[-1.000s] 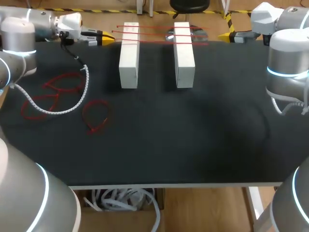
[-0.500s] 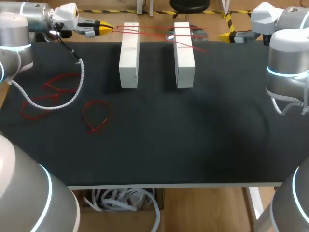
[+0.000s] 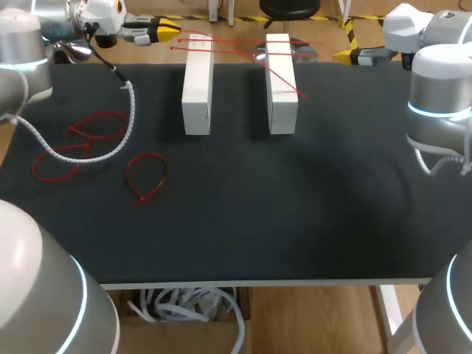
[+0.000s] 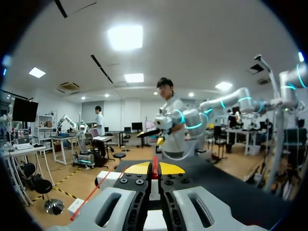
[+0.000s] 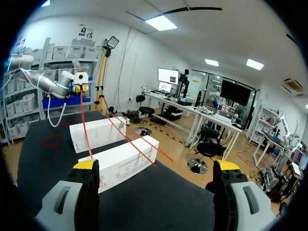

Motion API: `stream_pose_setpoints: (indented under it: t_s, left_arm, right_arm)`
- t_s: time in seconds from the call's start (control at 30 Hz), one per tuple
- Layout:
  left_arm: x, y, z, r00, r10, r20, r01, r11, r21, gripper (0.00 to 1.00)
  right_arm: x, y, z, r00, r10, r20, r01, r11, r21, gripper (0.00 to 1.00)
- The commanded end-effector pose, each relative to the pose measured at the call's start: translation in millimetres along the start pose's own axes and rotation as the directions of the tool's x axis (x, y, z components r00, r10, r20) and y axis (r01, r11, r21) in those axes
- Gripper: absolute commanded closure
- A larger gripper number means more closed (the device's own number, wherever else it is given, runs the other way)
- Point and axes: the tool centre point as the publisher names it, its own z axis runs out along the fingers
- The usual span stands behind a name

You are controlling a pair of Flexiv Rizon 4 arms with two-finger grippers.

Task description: Grab the tape and strap the tape.

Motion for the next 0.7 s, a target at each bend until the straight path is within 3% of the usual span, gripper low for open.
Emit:
stream_pose_setpoints:
  t_s: [0.03,0.47,0.7]
  left_arm:
    - [11.6,-13.0,8,0.975,-0.019,0.221,0.018,1.0,0.004,1.0]
    - [13.5,-43.7,24,0.946,-0.096,0.311,0.068,0.993,0.1,1.0]
    - [14.6,-59.2,28,0.939,-0.124,0.32,0.082,0.987,0.142,1.0]
  right_arm:
    - [0,0,0,1.0,0.0,0.0,0.0,1.0,0.0,0.0]
    - [0,0,0,1.0,0.0,0.0,0.0,1.0,0.0,0.0]
    - [0,0,0,1.0,0.0,0.0,0.0,1.0,0.0,0.0]
